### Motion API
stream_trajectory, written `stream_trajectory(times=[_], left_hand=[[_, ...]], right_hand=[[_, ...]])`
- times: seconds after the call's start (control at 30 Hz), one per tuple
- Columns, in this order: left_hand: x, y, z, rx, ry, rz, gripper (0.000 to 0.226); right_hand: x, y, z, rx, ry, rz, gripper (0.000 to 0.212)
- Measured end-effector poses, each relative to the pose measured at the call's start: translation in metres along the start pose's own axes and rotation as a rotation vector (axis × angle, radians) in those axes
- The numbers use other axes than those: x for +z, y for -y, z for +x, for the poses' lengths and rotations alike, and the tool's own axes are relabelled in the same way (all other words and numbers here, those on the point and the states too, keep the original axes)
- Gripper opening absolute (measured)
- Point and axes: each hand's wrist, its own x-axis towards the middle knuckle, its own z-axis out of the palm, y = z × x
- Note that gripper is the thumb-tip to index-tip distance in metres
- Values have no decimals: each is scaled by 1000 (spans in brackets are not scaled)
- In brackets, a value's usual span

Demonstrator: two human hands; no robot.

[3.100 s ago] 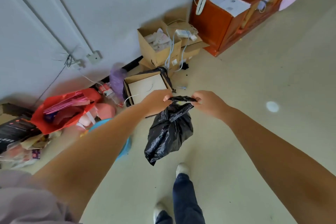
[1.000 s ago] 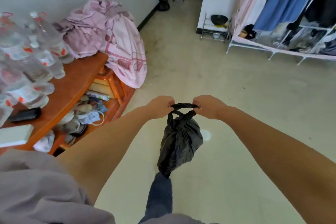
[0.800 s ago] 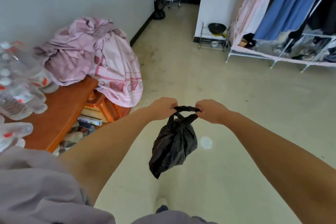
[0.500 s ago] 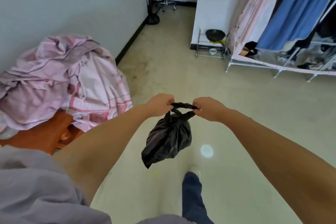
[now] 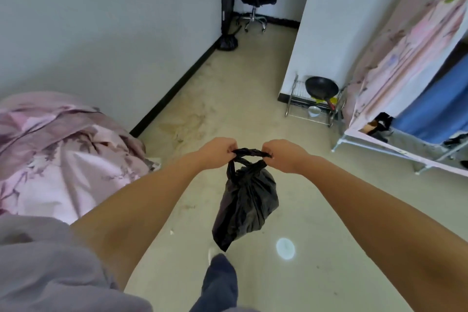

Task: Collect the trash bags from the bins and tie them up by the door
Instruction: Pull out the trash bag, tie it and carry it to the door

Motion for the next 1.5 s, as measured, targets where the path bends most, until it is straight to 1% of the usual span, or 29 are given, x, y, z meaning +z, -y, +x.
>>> stream_trajectory(times=[0.13, 0.23, 0.37, 0.5, 0.77, 0.93, 1.0, 1.07, 1.23, 1.37, 1.5], left_hand=[[-36, 22, 115, 31, -1, 0, 20], [-76, 39, 200, 43, 32, 0, 20], [-134, 54, 304, 45, 47, 35, 22], [-177, 75, 416, 45, 27, 35, 18], [-244, 120, 644, -21, -15, 41, 19], [-293, 136, 772, -65, -49, 6, 15], [-310, 146, 820, -72, -54, 9, 10], [-325, 160, 869, -84, -54, 12, 11], [-369, 197, 996, -76, -46, -29, 19], [-414, 225, 1097, -72, 7, -11, 17], [-454, 245, 1190, -82, 11, -2, 17]], right_hand=[[-33, -52, 109, 21, -21, 8, 20], [-62, -86, 190, 48, -14, 28, 19], [-110, -124, 289, 40, -34, 36, 18], [-150, -169, 390, 33, -53, 50, 18], [-221, -278, 614, -42, -11, 7, 12], [-281, -337, 740, -81, 33, -37, 18], [-300, -357, 792, -102, 33, -44, 19], [-315, -376, 842, -108, 37, -48, 20], [-347, -429, 972, -101, 29, -10, 20], [-377, -463, 1065, -85, 48, 38, 20], [-407, -501, 1149, -65, -15, 162, 17]])
